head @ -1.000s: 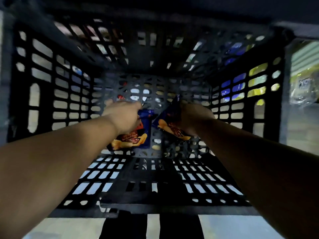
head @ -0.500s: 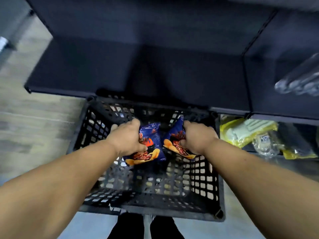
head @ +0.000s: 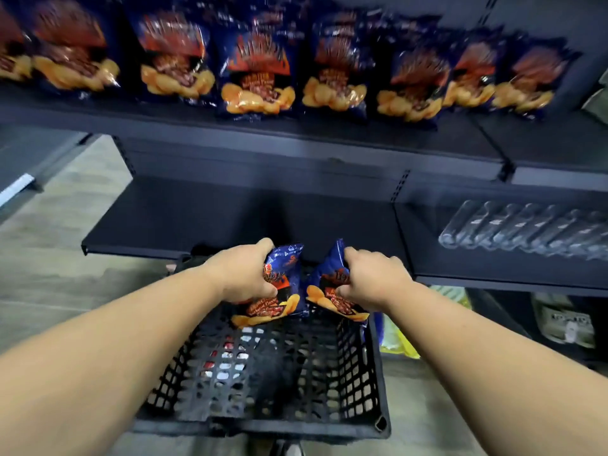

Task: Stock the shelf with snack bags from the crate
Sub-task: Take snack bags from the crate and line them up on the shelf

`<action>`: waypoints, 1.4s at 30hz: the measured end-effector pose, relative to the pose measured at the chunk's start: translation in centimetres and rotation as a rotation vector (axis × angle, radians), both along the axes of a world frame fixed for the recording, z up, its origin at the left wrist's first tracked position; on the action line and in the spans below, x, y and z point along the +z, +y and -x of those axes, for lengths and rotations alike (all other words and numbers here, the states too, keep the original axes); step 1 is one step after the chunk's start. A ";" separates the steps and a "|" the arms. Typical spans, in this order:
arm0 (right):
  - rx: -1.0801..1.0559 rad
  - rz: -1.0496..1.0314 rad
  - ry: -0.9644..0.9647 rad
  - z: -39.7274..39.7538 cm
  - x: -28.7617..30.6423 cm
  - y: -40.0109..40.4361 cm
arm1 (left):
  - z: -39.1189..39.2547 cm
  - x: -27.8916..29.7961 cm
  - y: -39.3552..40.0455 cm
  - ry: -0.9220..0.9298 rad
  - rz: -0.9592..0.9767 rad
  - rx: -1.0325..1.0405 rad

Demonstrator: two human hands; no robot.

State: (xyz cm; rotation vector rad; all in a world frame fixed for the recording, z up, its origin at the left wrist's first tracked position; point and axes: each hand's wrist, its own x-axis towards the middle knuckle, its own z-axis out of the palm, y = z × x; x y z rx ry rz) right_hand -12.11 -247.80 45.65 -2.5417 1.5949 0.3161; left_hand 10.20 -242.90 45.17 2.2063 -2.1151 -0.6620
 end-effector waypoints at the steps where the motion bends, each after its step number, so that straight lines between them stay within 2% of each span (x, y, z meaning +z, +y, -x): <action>1: -0.001 0.022 -0.006 0.2 1.0 0.7 | 0.2 1.2 0.5 0.002 0.020 -0.012; 10: -0.007 0.152 -0.079 3.8 9.1 4.1 | 3.2 11.2 3.7 0.011 0.112 -0.077; 17: -0.025 0.265 -0.130 11.2 15.9 2.4 | 10.2 18.2 1.4 -0.117 0.242 -0.128; 23: -0.042 0.367 -0.078 21.4 18.4 -1.3 | 20.8 20.8 -3.2 -0.128 0.294 -0.140; 29: -0.065 0.383 -0.053 29.7 19.7 -5.1 | 29.4 22.1 -7.0 -0.121 0.310 -0.148; 34: -0.064 0.413 -0.056 33.4 20.4 -7.9 | 33.0 23.0 -9.9 -0.106 0.308 -0.115; 42: -0.059 0.417 -0.047 34.0 22.3 -13.6 | 34.4 25.2 -15.4 -0.109 0.357 -0.093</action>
